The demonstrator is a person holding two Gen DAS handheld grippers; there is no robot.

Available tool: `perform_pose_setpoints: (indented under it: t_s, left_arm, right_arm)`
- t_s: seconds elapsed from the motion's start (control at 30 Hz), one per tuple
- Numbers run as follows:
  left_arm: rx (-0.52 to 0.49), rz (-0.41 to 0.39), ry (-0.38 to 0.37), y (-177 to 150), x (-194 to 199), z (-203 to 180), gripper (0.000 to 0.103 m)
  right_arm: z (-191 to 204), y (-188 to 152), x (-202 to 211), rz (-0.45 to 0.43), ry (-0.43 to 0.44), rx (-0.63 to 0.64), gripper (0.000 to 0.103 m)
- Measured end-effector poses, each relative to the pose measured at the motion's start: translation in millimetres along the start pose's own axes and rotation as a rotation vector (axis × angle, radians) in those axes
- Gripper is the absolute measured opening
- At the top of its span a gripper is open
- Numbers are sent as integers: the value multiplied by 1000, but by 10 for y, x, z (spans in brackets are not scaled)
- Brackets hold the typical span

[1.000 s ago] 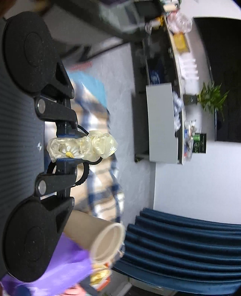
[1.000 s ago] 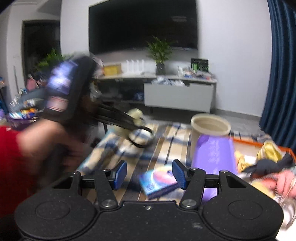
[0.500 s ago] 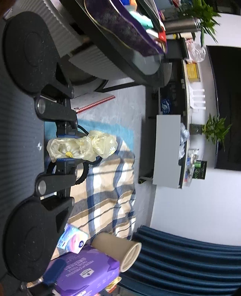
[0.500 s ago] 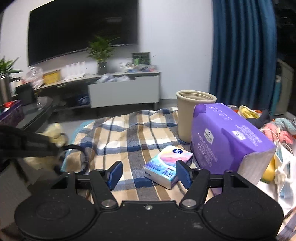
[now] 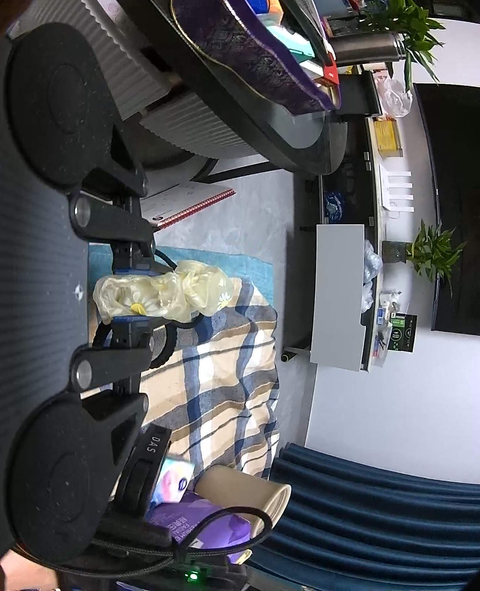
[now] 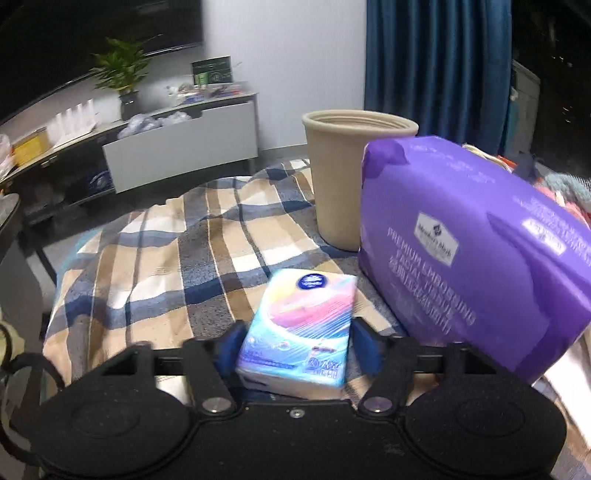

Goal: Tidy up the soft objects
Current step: 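Lift the plastic bag and tissue pack and carry both over the orange-rimmed box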

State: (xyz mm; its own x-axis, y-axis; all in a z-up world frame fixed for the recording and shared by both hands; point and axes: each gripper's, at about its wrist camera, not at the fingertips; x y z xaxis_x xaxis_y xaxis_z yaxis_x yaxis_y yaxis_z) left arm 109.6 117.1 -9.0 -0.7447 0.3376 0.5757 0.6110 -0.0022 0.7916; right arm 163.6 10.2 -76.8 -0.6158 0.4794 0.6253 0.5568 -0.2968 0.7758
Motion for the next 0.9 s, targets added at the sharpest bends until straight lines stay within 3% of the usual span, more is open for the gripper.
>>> perform_pose_setpoints:
  t_s: [0.17, 0.27, 0.47, 0.57, 0.7, 0.9]
  left_arm:
    - [19, 0, -6, -36, 13, -37, 21]
    - [23, -2, -6, -37, 58, -86, 21]
    - [46, -21, -15, 69, 174, -273, 20]
    - [42, -27, -6, 146, 229, -413, 20]
    - [40, -37, 8, 234, 285, -589, 20]
    - [16, -60, 18, 311, 390, -848, 20]
  right_arm:
    - [-137, -65, 243, -50, 97, 108, 63]
    - [-317, -45, 507, -90, 200, 164, 63]
    - [-599, 271, 988, -186, 339, 262, 63]
    - [-717, 486, 1085, -168, 403, 286, 63]
    - [-900, 627, 1237, -209, 411, 306, 63]
    - [-1155, 822, 1259, -198, 444, 268, 63]
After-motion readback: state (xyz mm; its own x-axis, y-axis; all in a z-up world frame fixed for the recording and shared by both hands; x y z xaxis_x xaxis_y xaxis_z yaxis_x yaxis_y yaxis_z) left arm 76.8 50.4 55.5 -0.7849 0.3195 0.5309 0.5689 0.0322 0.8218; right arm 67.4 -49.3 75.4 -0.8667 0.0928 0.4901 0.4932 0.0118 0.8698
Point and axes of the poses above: each gripper's, at about its wrist camera, not at the fingertips, and x roughly against the way its jaws point, z to its left, y to its top, and after that the axes turned 13 degrees about -y, right-handed
